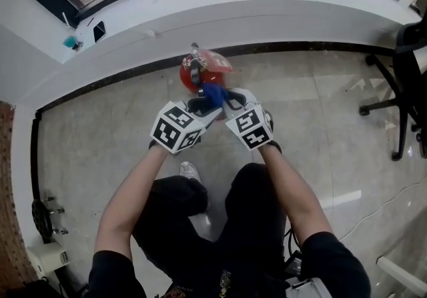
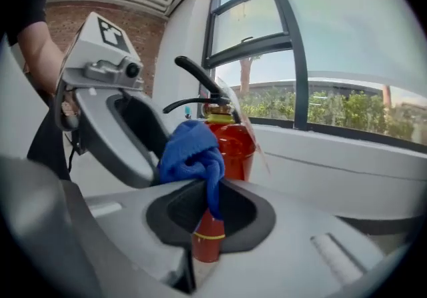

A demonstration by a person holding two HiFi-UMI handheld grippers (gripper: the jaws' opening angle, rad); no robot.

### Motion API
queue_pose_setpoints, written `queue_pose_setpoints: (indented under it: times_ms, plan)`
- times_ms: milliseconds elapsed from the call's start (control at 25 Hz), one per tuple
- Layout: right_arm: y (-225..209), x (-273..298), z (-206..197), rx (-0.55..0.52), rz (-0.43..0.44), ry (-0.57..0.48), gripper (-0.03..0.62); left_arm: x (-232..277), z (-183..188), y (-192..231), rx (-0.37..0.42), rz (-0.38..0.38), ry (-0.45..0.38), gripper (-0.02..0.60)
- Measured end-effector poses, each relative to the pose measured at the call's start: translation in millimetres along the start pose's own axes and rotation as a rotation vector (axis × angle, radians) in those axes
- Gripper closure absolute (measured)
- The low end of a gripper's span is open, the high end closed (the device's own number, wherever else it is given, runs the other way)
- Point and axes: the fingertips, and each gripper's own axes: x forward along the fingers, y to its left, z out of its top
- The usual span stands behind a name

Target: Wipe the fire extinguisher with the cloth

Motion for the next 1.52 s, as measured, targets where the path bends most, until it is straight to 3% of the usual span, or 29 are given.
queue_pose_setpoints:
  times_ms: [360, 480, 720, 1120, 1520]
  plan:
    - [-56, 8, 1, 0.160, -0.125, -0.049, 0.557, -8, -21, 15, -0.059, 0.064, 0.042, 0.463]
    - [-72, 18, -3, 0.159, -0.138, -0.043, 0.557, -4, -31, 18, -0.075, 0.058, 0.049, 0.506]
    - [-104, 46, -2, 0.134, -0.139, -0.039, 0.557, 9, -39, 16, -0.101, 0.050, 0.047, 0.508]
    - [-121, 111, -17, 0.135, 0.010, 0.028, 0.557, 24, -51, 22, -0.116, 0.040, 0.051, 0.508]
    - [-92, 69, -71, 0.310, 0.003, 0.044, 0.560, 17, -60, 19, -0.140, 0.061, 0.099, 0.508]
